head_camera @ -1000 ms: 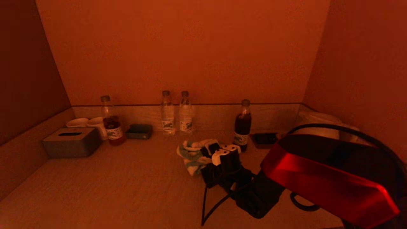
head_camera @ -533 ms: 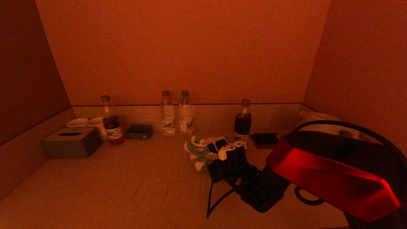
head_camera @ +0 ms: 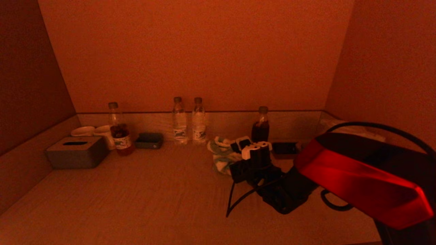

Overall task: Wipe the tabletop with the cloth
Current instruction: Sweep the stains on the table

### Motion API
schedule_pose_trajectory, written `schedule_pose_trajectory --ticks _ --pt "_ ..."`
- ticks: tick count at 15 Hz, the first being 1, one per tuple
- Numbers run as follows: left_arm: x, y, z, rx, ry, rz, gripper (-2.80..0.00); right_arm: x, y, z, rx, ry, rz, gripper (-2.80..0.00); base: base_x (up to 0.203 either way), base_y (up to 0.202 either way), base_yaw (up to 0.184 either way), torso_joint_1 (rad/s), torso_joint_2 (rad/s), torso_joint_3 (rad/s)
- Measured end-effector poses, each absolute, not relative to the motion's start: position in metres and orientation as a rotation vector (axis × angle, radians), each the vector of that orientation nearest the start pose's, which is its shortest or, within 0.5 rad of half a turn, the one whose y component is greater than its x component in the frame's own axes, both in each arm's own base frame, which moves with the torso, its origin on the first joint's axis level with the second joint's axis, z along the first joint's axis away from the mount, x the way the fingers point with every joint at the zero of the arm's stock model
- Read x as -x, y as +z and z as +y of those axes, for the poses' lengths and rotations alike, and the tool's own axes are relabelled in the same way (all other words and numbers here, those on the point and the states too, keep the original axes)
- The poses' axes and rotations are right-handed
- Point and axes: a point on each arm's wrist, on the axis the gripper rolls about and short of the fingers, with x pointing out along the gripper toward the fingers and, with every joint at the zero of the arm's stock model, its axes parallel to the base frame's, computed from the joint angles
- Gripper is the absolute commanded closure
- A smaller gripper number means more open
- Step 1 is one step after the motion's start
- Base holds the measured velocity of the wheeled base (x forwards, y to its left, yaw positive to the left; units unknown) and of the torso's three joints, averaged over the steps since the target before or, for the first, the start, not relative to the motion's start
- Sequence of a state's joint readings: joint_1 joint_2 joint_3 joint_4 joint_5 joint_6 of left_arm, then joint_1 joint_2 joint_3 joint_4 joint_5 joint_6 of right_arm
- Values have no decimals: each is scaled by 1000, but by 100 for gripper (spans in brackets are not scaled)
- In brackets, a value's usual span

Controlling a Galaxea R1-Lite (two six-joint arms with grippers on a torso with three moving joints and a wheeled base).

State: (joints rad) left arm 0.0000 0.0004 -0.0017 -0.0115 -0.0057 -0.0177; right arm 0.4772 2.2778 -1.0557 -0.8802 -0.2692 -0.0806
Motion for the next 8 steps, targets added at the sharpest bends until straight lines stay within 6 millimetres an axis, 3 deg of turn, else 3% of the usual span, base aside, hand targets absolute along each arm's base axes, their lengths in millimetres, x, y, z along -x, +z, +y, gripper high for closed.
schedule_pose_trajectory --ticks 5,8 --pt "23 77 0 18 -7 -13 0 -389 35 198 215 175 325 0 0 0 0 0 0 0" --pt "23 77 0 18 -7 -13 0 -390 35 217 200 207 315 0 0 0 0 0 0 0"
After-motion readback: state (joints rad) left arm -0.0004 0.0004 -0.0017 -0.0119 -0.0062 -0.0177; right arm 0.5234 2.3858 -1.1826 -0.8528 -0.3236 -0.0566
